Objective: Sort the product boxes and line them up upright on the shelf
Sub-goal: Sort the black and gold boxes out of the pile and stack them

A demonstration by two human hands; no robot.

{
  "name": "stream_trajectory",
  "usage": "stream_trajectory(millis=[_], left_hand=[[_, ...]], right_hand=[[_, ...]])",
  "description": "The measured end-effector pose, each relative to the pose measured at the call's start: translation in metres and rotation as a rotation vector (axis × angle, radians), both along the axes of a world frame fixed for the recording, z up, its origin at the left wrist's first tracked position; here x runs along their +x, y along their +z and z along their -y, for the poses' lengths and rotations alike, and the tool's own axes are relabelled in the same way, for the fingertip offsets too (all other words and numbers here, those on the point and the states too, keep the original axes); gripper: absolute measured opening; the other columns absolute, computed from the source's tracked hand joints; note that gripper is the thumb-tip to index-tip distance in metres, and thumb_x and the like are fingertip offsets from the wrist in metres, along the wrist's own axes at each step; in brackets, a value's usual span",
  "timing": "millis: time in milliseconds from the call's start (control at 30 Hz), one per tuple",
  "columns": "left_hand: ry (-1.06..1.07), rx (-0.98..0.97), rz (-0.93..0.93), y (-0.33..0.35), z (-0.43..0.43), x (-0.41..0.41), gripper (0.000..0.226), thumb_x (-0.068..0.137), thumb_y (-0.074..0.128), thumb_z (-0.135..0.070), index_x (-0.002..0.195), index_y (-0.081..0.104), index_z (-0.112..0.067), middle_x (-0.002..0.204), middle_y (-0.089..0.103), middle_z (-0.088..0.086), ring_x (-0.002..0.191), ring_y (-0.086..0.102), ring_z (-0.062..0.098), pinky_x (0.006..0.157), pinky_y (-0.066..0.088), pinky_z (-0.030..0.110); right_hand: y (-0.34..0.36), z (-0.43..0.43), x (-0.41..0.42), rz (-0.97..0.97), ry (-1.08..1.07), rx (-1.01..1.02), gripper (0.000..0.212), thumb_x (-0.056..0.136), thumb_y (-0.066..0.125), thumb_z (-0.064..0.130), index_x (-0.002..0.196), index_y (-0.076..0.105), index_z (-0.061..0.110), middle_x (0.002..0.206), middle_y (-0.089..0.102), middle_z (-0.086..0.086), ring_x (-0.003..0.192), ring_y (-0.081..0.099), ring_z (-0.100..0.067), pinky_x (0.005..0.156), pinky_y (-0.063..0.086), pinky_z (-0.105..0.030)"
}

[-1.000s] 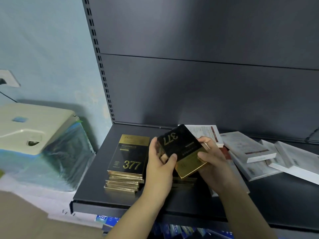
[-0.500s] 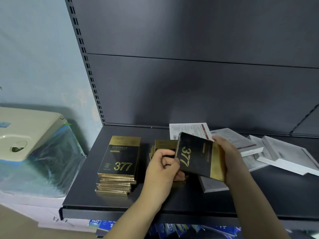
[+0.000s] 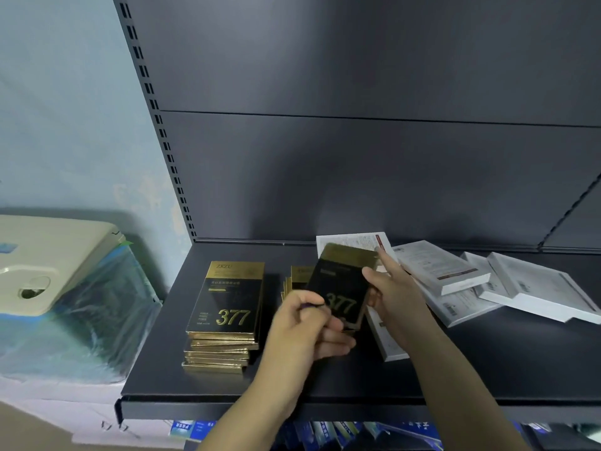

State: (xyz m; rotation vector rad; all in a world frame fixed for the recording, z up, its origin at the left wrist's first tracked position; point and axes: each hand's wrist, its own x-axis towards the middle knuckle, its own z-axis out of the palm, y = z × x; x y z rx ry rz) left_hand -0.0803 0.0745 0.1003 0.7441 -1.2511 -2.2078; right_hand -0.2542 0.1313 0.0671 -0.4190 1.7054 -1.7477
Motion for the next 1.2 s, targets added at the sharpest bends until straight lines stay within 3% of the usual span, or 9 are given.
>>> stream_trajectory(millis=[133, 300, 400, 467, 533, 667, 833, 967, 1200], left_hand=[[0.173, -0.09, -0.124, 0.014, 0.025, 0.018, 0.021, 0.095, 0.038, 0.007, 0.09, 0.052, -0.006, 0.055, 0.06, 0.008, 0.044, 0.061, 0.02, 0.041, 0.05, 0.023], [0.419, -0.265, -0.126, 0.018, 0.07, 0.04, 0.023, 0.09, 0.046, 0.007, 0.087, 0.055, -0.014, 0.065, 0.063, 0.002, 0.058, 0.064, 0.014, 0.056, 0.055, 0.024], [0.606, -0.585, 0.072, 0.011, 0.1, 0.061, 0.019, 0.085, 0.059, -0.007, 0.092, 0.055, -0.025, 0.089, 0.066, 0.0, 0.08, 0.062, 0.01, 0.082, 0.05, 0.026], [0.564, -0.681, 0.309, 0.0, 0.115, 0.073, 0.023, 0.09, 0.06, -0.012, 0.108, 0.054, -0.025, 0.11, 0.063, -0.001, 0.092, 0.059, 0.008, 0.08, 0.044, 0.017], [0.416, -0.525, 0.426, -0.018, 0.126, 0.081, 0.032, 0.094, 0.057, -0.021, 0.126, 0.049, -0.022, 0.124, 0.056, 0.0, 0.104, 0.054, 0.013, 0.079, 0.04, 0.016], [0.081, -0.199, 0.423, -0.048, 0.13, 0.091, 0.068, 0.073, 0.067, -0.052, 0.132, 0.053, -0.023, 0.131, 0.058, 0.0, 0.123, 0.054, 0.026, 0.106, 0.039, 0.044], [0.167, -0.136, 0.325, -0.05, 0.134, 0.086, 0.013, 0.091, 0.056, -0.018, 0.091, 0.068, -0.015, 0.079, 0.074, 0.006, 0.067, 0.069, 0.019, 0.07, 0.047, 0.034], [0.229, -0.145, 0.38, -0.044, 0.146, 0.087, 0.016, 0.092, 0.052, -0.019, 0.088, 0.067, -0.014, 0.076, 0.07, 0.006, 0.074, 0.061, 0.027, 0.073, 0.043, 0.037], [0.231, -0.09, 0.442, -0.033, 0.159, 0.083, 0.022, 0.087, 0.059, -0.029, 0.095, 0.067, -0.009, 0.095, 0.067, 0.016, 0.091, 0.057, 0.033, 0.094, 0.044, 0.048]], right_hand=[[0.002, 0.015, 0.007, -0.209, 0.077, 0.226, 0.031, 0.1, 0.047, 0.022, 0.129, 0.056, 0.023, 0.121, 0.065, -0.001, 0.11, 0.062, -0.02, 0.098, 0.051, -0.044], [-0.005, 0.031, 0.021, -0.264, 0.179, 0.286, 0.027, 0.095, 0.052, 0.033, 0.121, 0.057, 0.037, 0.126, 0.058, 0.002, 0.11, 0.058, -0.016, 0.09, 0.049, -0.037], [-0.008, 0.031, 0.027, -0.045, 0.242, 0.198, 0.029, 0.096, 0.054, 0.029, 0.122, 0.053, 0.041, 0.123, 0.06, 0.004, 0.11, 0.057, -0.016, 0.092, 0.046, -0.04], [-0.013, 0.028, 0.028, 0.067, 0.257, 0.151, 0.038, 0.096, 0.055, 0.024, 0.128, 0.05, 0.042, 0.122, 0.061, 0.001, 0.112, 0.058, -0.021, 0.089, 0.048, -0.041], [-0.019, 0.027, 0.029, 0.106, 0.263, 0.149, 0.057, 0.093, 0.058, 0.022, 0.141, 0.037, 0.044, 0.128, 0.057, -0.001, 0.115, 0.056, -0.025, 0.096, 0.046, -0.047], [-0.023, 0.033, 0.044, 0.189, 0.345, 0.169, 0.081, 0.09, 0.06, 0.014, 0.148, 0.016, 0.051, 0.136, 0.05, -0.005, 0.118, 0.054, -0.029, 0.103, 0.043, -0.05], [-0.034, 0.06, 0.08, 0.334, 0.282, 0.132, 0.089, 0.085, 0.061, 0.006, 0.149, 0.015, 0.048, 0.135, 0.051, -0.009, 0.121, 0.053, -0.033, 0.103, 0.043, -0.055], [-0.039, 0.08, 0.089, 0.342, 0.29, 0.082, 0.106, 0.067, 0.066, 0.016, 0.151, 0.008, 0.047, 0.148, 0.042, -0.005, 0.136, 0.041, -0.031, 0.114, 0.028, -0.057], [-0.033, 0.097, 0.08, 0.34, 0.312, 0.059, 0.105, 0.07, 0.065, 0.016, 0.151, 0.004, 0.045, 0.15, 0.038, -0.007, 0.136, 0.039, -0.033, 0.114, 0.03, -0.056]])
